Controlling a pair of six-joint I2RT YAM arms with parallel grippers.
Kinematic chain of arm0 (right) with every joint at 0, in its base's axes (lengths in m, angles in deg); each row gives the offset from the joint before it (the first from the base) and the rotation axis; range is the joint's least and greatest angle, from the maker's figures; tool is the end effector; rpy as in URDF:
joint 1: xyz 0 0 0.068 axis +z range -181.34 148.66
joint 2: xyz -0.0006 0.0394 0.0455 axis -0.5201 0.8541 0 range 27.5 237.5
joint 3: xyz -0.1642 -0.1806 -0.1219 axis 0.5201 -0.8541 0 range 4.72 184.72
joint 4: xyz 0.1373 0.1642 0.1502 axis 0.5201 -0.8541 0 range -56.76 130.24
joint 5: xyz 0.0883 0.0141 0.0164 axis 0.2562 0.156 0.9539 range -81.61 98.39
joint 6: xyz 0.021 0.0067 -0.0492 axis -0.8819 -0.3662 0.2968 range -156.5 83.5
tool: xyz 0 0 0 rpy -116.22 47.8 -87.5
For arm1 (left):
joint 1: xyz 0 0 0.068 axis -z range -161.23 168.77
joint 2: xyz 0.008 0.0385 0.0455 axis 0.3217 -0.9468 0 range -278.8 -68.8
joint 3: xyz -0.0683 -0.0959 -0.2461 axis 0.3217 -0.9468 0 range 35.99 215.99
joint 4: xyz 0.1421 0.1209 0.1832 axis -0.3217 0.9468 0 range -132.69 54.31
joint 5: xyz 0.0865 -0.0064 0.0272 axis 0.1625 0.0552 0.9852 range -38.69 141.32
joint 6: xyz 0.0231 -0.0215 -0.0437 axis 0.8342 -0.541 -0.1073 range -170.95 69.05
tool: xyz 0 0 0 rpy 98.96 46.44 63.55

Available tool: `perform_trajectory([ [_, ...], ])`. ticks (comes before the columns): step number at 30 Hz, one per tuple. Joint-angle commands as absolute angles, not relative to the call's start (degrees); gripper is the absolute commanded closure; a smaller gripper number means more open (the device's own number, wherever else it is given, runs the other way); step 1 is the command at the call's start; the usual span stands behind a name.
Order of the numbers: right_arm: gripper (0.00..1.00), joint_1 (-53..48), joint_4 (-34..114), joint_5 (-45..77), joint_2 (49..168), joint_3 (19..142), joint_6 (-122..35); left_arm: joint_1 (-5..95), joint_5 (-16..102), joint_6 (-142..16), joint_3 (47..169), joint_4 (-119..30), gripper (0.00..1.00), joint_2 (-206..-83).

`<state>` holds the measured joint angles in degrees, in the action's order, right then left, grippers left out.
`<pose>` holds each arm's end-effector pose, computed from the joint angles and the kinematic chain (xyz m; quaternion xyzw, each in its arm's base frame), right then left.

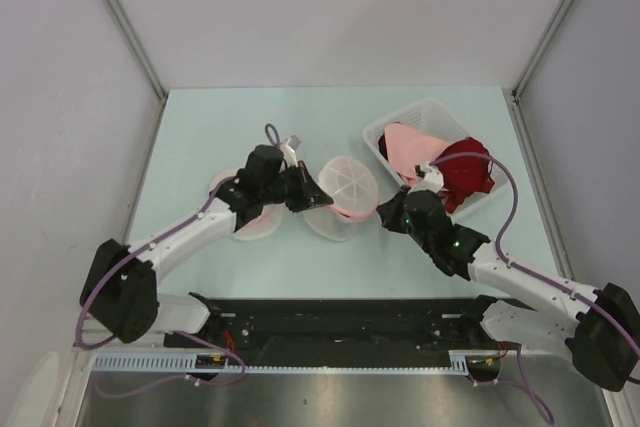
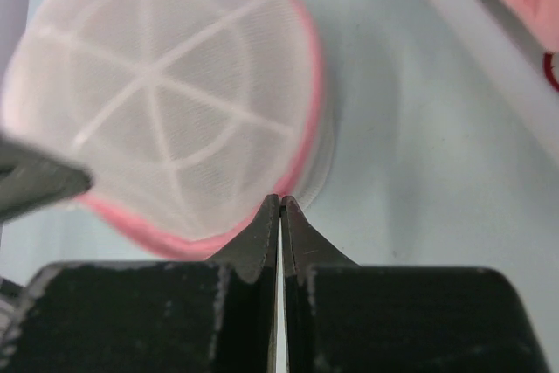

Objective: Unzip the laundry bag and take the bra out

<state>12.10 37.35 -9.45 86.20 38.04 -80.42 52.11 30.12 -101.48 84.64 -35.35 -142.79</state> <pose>0.1708 0.1468 0.2372 0.0831 0.8477 0.2537 0.4584 0.2306 -0.1672 0.2588 -0.0416 0.8660 -0.4351 0.2429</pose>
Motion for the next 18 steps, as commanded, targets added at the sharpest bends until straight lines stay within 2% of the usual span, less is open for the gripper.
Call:
perform_trajectory([
  [1,1.00,19.9,34.1,-17.0,83.6,40.0,-81.5,50.6,25.8,-93.4,92.7,-33.8,0.97,-151.1],
  [2,1.00,22.9,34.1,-18.7,83.6,40.5,-82.2,50.6,26.1,-92.5,94.1,-33.5,0.91,-152.5],
  [3,1.00,24.0,34.2,-19.3,83.9,40.8,-83.0,50.6,26.6,-91.0,97.4,-32.8,0.64,-153.7],
  [4,1.00,24.9,35.0,-19.7,84.3,40.8,-84.7,50.6,27.2,-90.4,99.3,-31.2,0.46,-155.9],
  [6,1.00,26.6,35.5,-20.8,85.3,41.2,-86.4,50.6,31.6,-88.7,104.9,-25.3,0.13,-156.8],
  [7,1.00,26.8,35.4,-21.1,85.6,41.5,-87.1,50.8,33.5,-88.5,105.6,-24.2,0.06,-156.1],
  [8,1.00,26.8,35.1,-22.2,85.9,41.8,-88.5,50.8,35.0,-88.4,105.4,-23.9,0.01,-152.9],
  [12,1.00,27.2,36.4,-24.1,86.3,42.0,-89.8,50.8,41.7,-89.0,99.2,-22.8,0.00,-141.4],
  [16,1.00,27.0,38.7,-24.3,87.5,41.9,-89.1,51.2,36.7,-91.6,93.8,-21.4,0.00,-135.7],
  [18,1.00,26.8,39.4,-23.8,88.2,41.9,-89.2,52.9,36.1,-95.7,89.2,-25.3,0.00,-133.3],
])
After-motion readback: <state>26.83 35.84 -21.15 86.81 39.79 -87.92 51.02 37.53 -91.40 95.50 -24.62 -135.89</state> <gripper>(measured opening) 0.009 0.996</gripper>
